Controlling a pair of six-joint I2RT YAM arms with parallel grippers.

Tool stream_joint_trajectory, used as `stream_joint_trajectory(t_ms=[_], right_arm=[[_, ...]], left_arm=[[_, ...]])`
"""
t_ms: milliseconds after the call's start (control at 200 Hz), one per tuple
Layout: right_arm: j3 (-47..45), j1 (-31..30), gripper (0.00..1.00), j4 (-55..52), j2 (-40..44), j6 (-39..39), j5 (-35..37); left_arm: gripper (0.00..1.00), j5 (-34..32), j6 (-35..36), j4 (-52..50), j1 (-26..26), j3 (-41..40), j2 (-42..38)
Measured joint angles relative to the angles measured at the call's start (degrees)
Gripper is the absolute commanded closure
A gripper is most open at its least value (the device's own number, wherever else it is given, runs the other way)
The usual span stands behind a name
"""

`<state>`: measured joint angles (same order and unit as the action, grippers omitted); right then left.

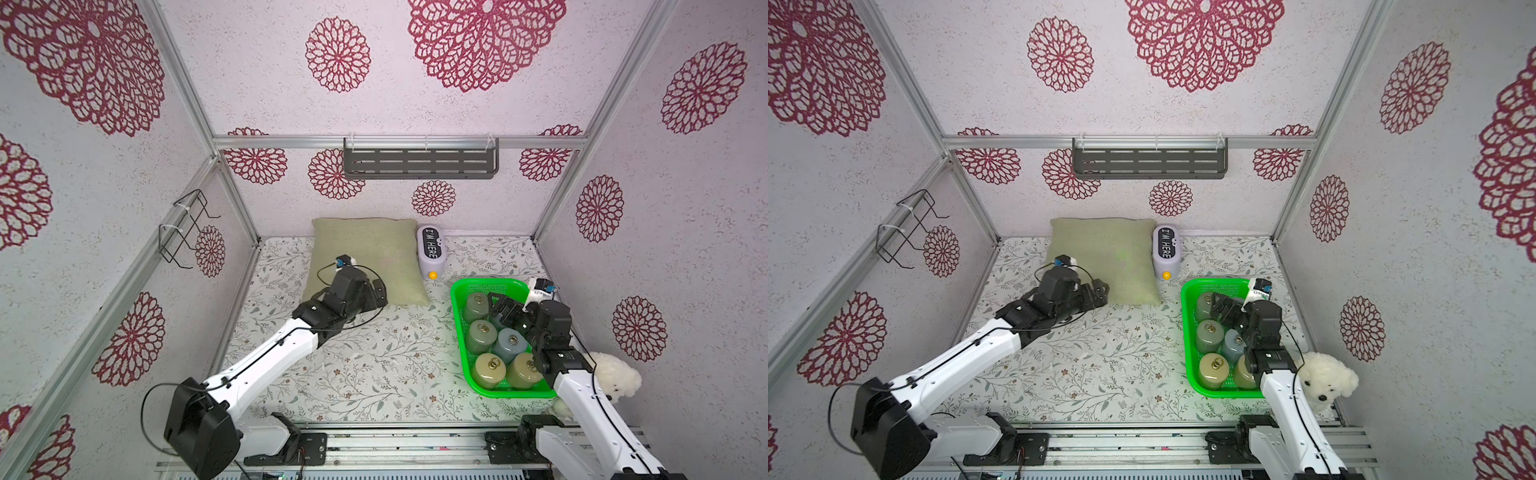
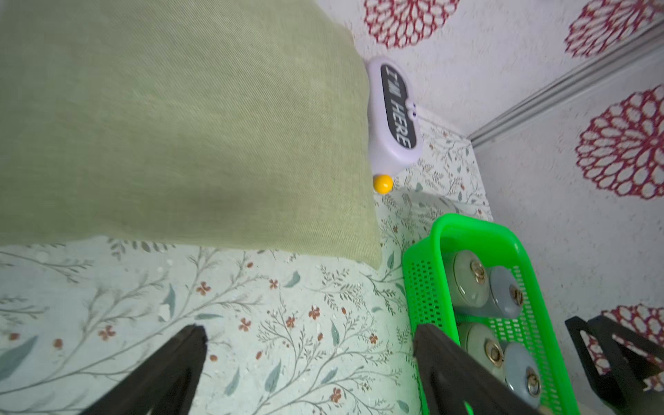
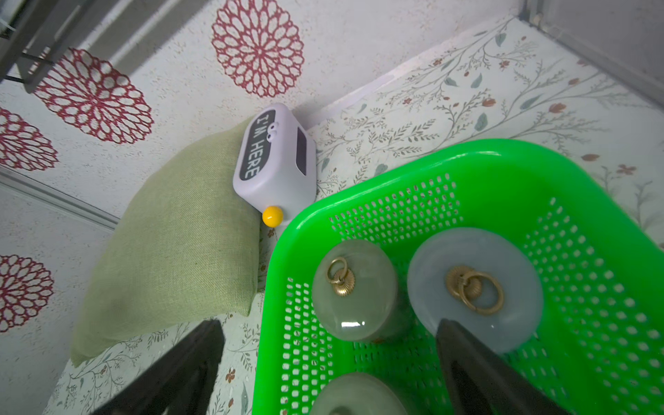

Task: Take the tea canister out of the basket
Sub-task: Move the basket to the center of the board.

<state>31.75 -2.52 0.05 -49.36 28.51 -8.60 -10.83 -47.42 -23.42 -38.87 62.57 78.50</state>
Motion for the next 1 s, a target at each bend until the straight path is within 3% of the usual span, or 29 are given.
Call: stream_joint_trajectory(t_ms=[140,290,630,731,1001], right_arm=[[3.2,0.0,0.01,-4.7,1.6,-0.6,2.1],[4.9,0.0,0.01,-8.0,4.1,-1.7,4.3],[5.2,0.0,0.01,-12.3,8.3,-3.0,6.1],[5.2,0.0,0.01,-12.8,8.6,-3.0,6.1],[5.2,0.0,0.01,-13.0,8.9,-3.1,6.0]], left_arm=[[0.03,-0.6,-3.6,-1.6,-8.2,6.9,10.1],[0.03,-0.6,-5.6,-4.6,-14.4,19.4,22.9],[0.01,0.1,-6.7,-11.7,-18.9,38.3,42.6],[0.07,0.3,-6.8,-13.6,-19.0,41.3,45.9],[0.47,1.2,-7.9,-13.8,-19.4,43.2,48.0]])
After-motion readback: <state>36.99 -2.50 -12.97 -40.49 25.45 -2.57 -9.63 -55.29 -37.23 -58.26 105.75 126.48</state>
